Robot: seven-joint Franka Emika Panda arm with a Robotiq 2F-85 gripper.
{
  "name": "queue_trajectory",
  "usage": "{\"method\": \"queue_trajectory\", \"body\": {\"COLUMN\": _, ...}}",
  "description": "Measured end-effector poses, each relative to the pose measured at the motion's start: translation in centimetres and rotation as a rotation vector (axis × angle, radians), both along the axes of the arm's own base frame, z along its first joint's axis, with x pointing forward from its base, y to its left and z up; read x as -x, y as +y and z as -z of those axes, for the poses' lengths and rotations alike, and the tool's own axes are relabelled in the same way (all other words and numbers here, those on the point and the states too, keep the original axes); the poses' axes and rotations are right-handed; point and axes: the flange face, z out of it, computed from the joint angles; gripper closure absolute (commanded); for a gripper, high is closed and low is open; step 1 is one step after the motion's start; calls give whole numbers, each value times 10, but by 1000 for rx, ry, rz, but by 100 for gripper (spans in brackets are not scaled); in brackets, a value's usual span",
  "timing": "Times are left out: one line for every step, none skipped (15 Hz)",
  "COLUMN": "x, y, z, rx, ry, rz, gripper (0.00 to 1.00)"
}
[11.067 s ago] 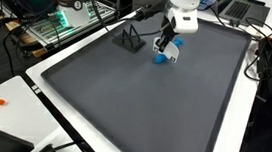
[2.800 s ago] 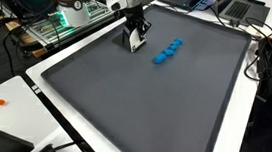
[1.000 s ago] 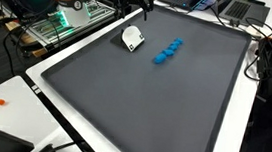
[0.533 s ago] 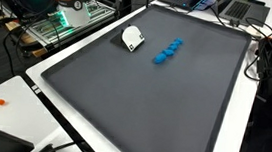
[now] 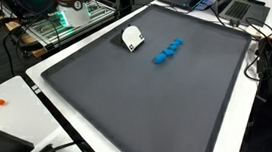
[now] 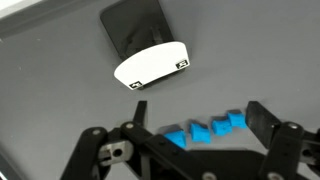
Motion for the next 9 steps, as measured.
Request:
{"method": "queue_trajectory", "body": {"x": 0, "y": 4, "z": -1, "rx": 1, "ry": -8, "rz": -49, "gripper": 0}}
{"method": "queue_trajectory", "body": {"x": -1, "y": 8, "z": -3, "rx": 1, "ry": -18, "rz": -93, "gripper": 0}}
{"method": "queue_trajectory", "body": {"x": -2, "y": 12, "z": -4, "rx": 1, "ry": -29, "rz": -134, "gripper": 0}}
{"method": "queue_trajectory", "body": {"x": -2, "y": 15, "z": -5, "rx": 0, "ry": -40, "rz": -170, "gripper": 0}}
{"method": "queue_trajectory", "body": {"x": -3, "y": 18, "z": -7, "rx": -3, "ry": -53, "rz": -203, "gripper": 0}}
{"method": "queue_trajectory", "body": {"x": -4, "y": 21, "z": -8, "rx": -5, "ry": -65, "rz": -232, "gripper": 0}}
{"method": "queue_trajectory", "body": {"x": -4, "y": 23, "z": -8, "rx": -7, "ry": -75, "rz": -258, "gripper": 0}}
{"method": "queue_trajectory", "body": {"x": -5, "y": 25, "z": -9, "rx": -8, "ry": -84, "rz": -283, "gripper": 0}}
{"method": "queue_trajectory", "body": {"x": -5, "y": 27, "z": -10, "rx": -10, "ry": -95, "rz": -306, "gripper": 0}}
